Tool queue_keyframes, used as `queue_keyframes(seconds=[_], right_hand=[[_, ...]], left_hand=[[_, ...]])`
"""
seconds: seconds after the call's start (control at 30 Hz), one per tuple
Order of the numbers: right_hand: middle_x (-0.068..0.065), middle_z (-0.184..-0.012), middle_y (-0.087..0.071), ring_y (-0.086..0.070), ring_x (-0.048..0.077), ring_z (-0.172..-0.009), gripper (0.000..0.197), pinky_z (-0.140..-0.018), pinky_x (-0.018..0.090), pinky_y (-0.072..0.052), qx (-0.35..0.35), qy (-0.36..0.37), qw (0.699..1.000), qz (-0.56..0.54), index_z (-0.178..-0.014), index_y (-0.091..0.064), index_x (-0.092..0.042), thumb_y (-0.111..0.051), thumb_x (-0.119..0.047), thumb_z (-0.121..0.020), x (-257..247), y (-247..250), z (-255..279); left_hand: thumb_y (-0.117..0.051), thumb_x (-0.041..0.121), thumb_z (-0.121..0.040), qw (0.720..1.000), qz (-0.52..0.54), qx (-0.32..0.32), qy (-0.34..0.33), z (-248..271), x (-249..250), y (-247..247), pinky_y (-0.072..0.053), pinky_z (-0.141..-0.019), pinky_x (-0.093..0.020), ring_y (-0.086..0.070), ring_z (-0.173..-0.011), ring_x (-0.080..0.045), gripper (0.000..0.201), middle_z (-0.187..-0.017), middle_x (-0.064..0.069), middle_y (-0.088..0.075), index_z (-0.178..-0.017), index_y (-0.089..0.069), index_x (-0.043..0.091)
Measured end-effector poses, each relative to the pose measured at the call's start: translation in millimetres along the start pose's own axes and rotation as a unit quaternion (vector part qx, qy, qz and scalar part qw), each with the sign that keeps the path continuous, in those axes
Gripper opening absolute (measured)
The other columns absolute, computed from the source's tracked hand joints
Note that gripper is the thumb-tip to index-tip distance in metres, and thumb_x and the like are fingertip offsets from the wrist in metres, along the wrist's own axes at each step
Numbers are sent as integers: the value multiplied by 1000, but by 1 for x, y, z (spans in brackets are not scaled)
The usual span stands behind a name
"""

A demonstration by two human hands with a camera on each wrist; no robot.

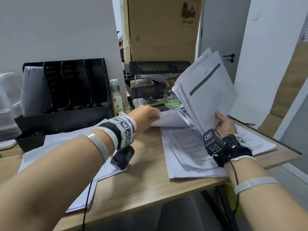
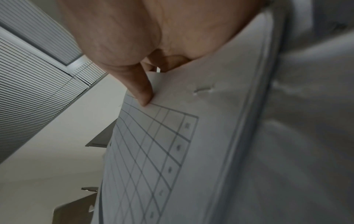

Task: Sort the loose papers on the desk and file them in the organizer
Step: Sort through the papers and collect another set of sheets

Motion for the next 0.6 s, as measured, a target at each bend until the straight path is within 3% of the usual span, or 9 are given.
queue_keyframes(seconds=[0.07,0.13,0.2,0.23,0.3,0.37,0.4,0.53,0.6], right_hand=[[5,-108,-68,-64,27,-89,38,-65,41,-53,7,13,1000,2,-140,-52,-14,-48,-23,-104,-1,2,-2],[4,-103,-65,-62,26,-89,35,-66,41,-49,7,12,1000,3,-138,-52,-16,-47,-23,-104,-2,2,-3],[5,-103,-65,-62,27,-89,34,-66,42,-48,8,8,1000,6,-137,-53,-15,-47,-22,-104,1,1,-4],[5,-102,-66,-62,26,-89,34,-67,41,-49,9,9,1000,9,-137,-53,-15,-47,-21,-104,1,1,-4],[2,-91,-75,-64,24,-88,27,-64,39,-51,5,13,1000,21,-127,-60,-14,-46,-19,-104,1,0,-3],[-1,-72,-78,-65,22,-86,17,-59,36,-55,6,3,1000,26,-108,-63,-17,-46,-20,-104,2,1,-2],[-1,-72,-78,-65,23,-86,16,-58,36,-57,8,-3,1000,27,-104,-63,-18,-46,-21,-104,2,1,-3],[6,-88,-74,-64,26,-87,16,-66,43,-50,18,-13,999,42,-102,-63,-18,-48,-22,-104,3,1,-3],[6,-90,-73,-64,27,-87,17,-63,42,-52,17,-16,999,45,-107,-63,-16,-48,-23,-104,4,1,-3]], left_hand=[[-55,16,-103,988,105,85,71,3,-23,16,-46,-70,-29,-60,-73,-21,28,-73,5,-57,-76,-54,19],[-55,16,-102,957,224,125,134,10,-48,23,-51,-75,-27,-62,-75,-15,28,-78,1,-63,-77,-57,28],[-55,21,-97,899,363,150,197,18,-71,24,-58,-94,-44,-72,-99,-27,16,-104,-8,-74,-94,-66,33],[-54,17,-96,862,426,163,220,24,-78,22,-56,-100,-53,-71,-108,-34,21,-115,-12,-74,-103,-67,31],[-47,1,-100,801,510,185,254,33,-86,18,-53,-102,-58,-69,-113,-37,30,-122,-14,-71,-114,-65,21],[-42,-7,-102,763,553,197,271,41,-83,17,-56,-94,-51,-69,-108,-32,37,-118,-9,-71,-113,-63,21],[-41,-8,-102,748,568,201,279,44,-84,15,-57,-88,-46,-69,-104,-28,39,-114,-4,-71,-111,-62,23],[-41,-12,-102,720,593,200,299,53,-89,12,-58,-62,-33,-71,-79,-16,35,-89,2,-70,-105,-59,18],[-40,-12,-101,719,582,197,326,58,-90,15,-55,-59,-33,-65,-71,-18,31,-81,0,-62,-91,-53,15]])
Point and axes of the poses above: each hand's wrist, its own z-axis away from the middle knuckle, its own y-axis out of the back of the hand, x = y × z, the point moved 4 cm from there along -z, towards the middle knuckle
